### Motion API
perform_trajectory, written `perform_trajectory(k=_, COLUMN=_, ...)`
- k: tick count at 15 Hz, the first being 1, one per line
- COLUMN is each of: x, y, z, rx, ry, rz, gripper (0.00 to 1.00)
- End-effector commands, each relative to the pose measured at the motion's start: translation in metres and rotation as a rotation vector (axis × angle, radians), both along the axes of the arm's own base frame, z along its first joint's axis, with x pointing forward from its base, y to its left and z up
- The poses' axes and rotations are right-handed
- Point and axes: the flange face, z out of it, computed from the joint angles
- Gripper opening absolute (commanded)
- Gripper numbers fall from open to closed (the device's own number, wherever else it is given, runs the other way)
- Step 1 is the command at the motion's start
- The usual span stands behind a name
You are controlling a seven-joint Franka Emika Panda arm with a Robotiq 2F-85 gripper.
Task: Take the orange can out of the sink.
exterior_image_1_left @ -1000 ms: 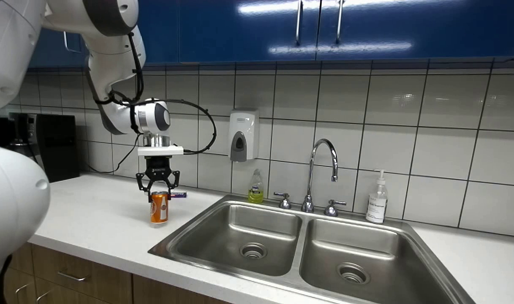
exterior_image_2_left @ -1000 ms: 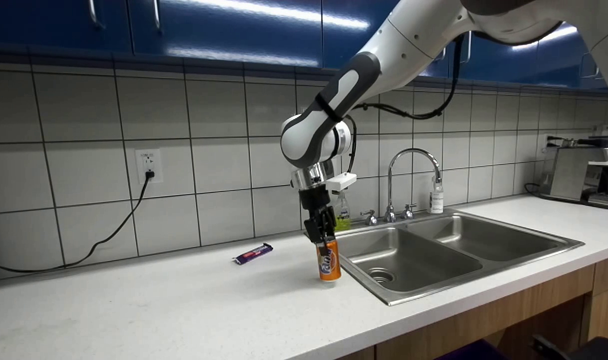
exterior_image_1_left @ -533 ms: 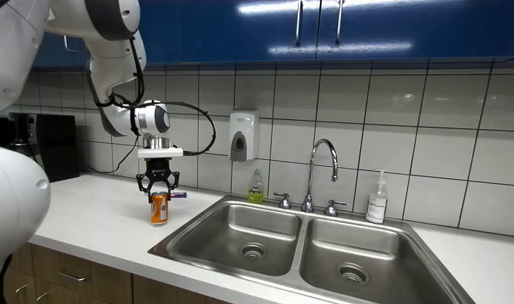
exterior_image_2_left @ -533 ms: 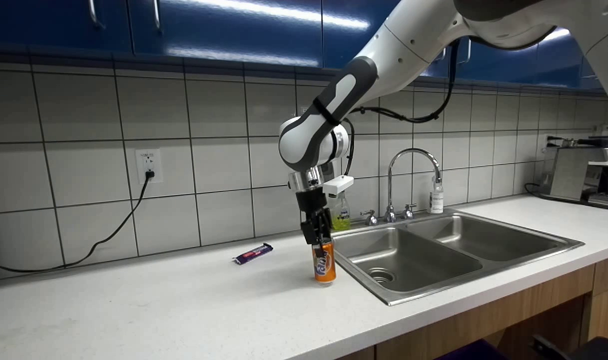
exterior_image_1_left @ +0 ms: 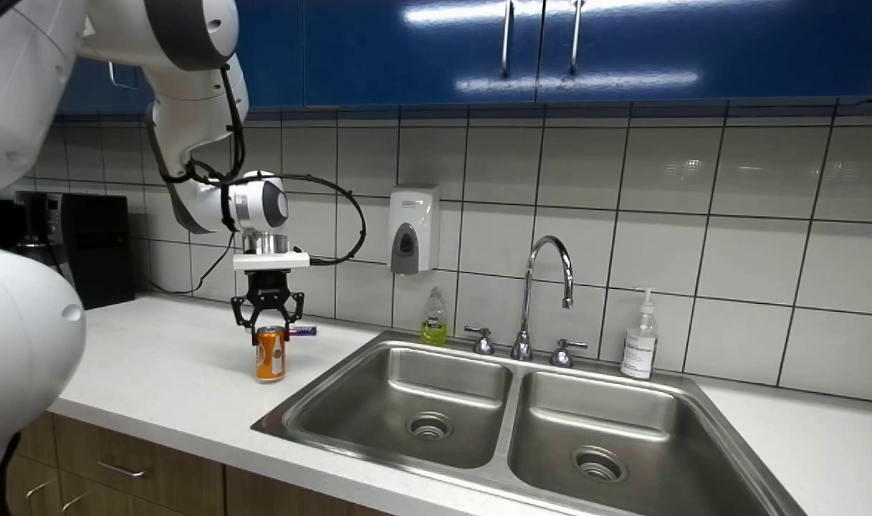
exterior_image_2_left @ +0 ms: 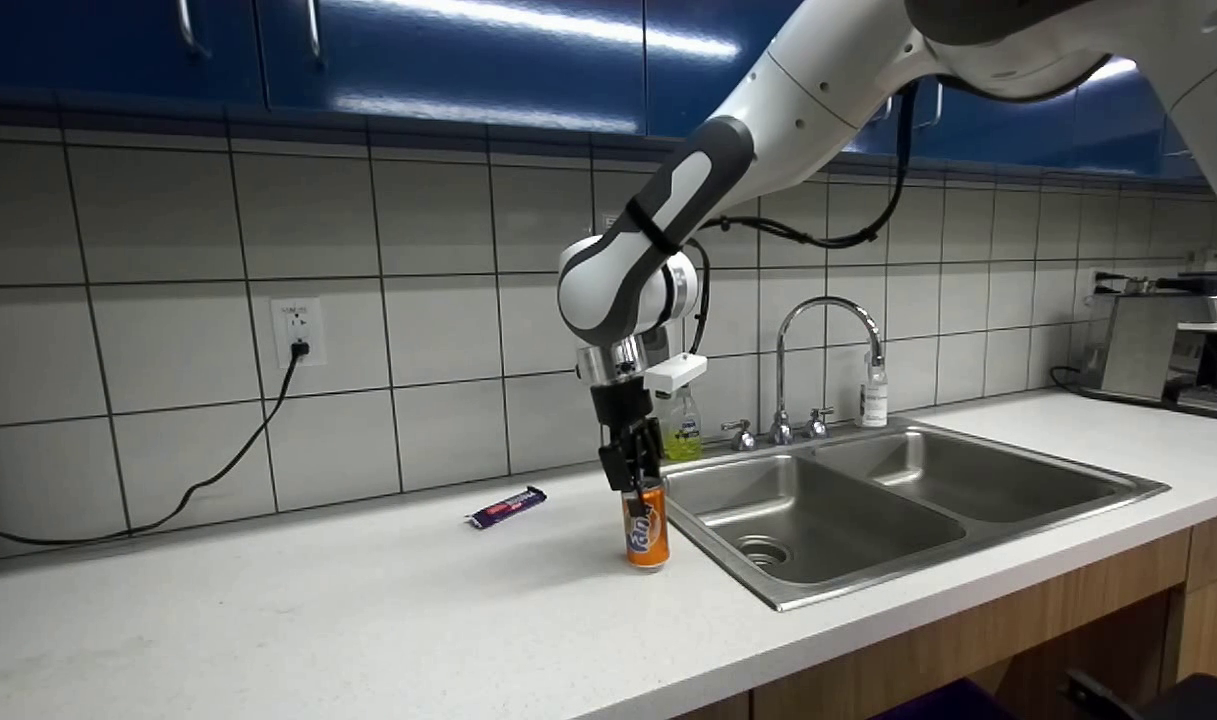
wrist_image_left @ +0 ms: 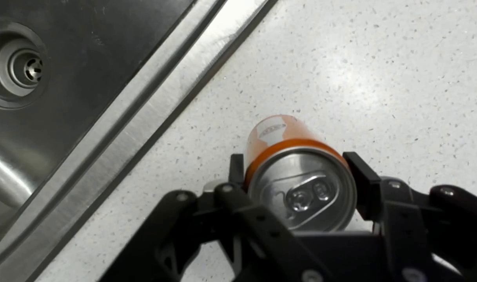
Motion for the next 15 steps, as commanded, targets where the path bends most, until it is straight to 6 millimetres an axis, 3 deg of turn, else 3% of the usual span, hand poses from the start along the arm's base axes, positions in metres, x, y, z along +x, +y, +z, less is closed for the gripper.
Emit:
perform_trajectory(k=1, x=0.003, y=0.005, z=0.001, rx=-0.015, ry=-0.031, rz=-0.019, gripper=0.38)
perform_trajectory(k=6, x=0.003, y=0.006, z=-0.002, rx=-0.021, ry=-0.039, rz=-0.034, gripper=0.38)
perform_trajectory(k=7, x=0.003, y=0.005, z=-0.001, rx=-0.023, ry=-0.038, rz=-0.033, gripper=0.88)
perform_trajectory(k=10, x=0.004, y=0.002, z=0.007, rx=-0.02, ry=-0.038, rz=-0.032, gripper=0.99)
perform_trajectory(k=15, x=0.01, y=-0.009, z=0.041, rx=-0.014, ry=-0.067, rz=-0.042, gripper=1.0)
